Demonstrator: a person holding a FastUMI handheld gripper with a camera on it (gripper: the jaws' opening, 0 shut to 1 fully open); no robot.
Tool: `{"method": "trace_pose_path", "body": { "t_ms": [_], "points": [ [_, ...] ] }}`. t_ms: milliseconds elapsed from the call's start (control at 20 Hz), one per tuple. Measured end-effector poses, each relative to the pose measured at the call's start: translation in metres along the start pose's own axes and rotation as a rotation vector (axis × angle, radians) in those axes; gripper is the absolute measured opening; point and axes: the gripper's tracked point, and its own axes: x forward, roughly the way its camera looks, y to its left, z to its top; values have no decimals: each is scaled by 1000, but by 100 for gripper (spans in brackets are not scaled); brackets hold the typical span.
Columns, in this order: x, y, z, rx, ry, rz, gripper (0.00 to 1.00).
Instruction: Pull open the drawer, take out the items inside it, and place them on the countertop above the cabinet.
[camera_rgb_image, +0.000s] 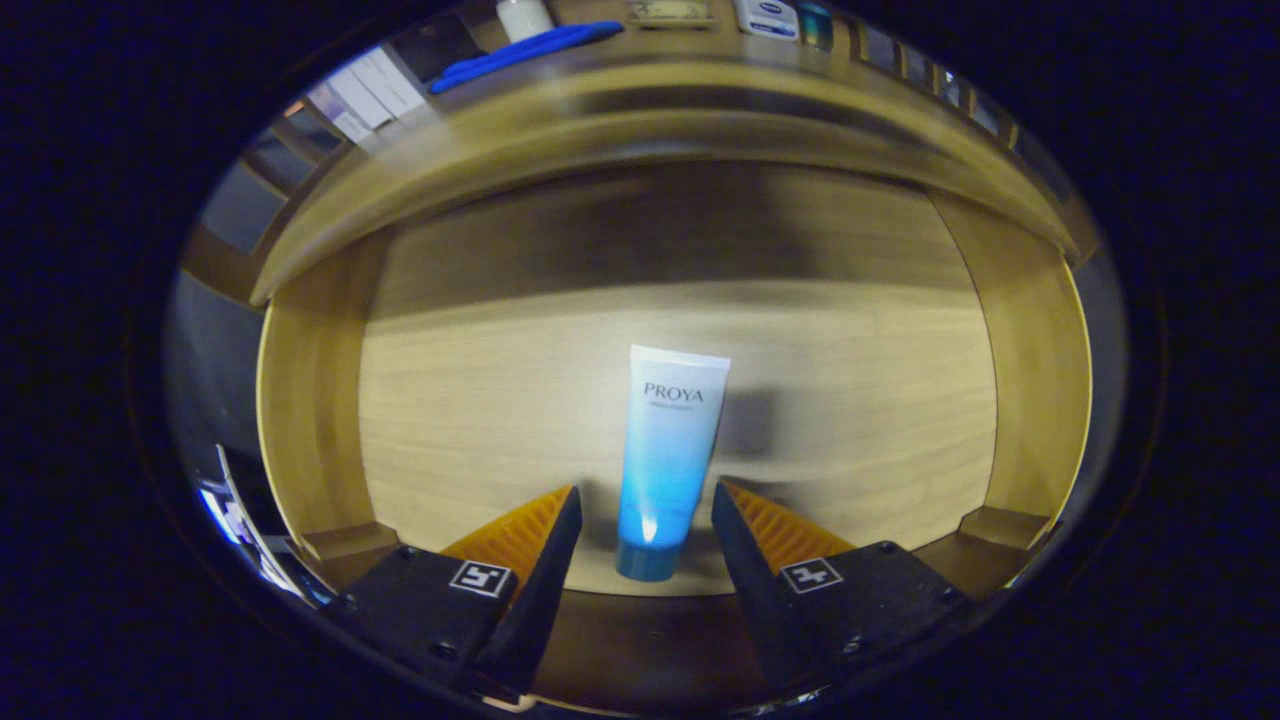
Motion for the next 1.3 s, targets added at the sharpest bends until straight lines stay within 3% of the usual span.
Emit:
{"method": "trace_pose_path", "body": {
  "t_ms": [200,250,400,950,1300],
  "points": [
    [3,-3,2,6,-12,-27,63],
    [2,-2,3,5,-30,-17,53],
    [-1,1,3,-5,-64,-6,44],
    [-109,11,20,-89,-242,62,41],
    [-162,22,69,-104,-361,50,41]
  ]
}}
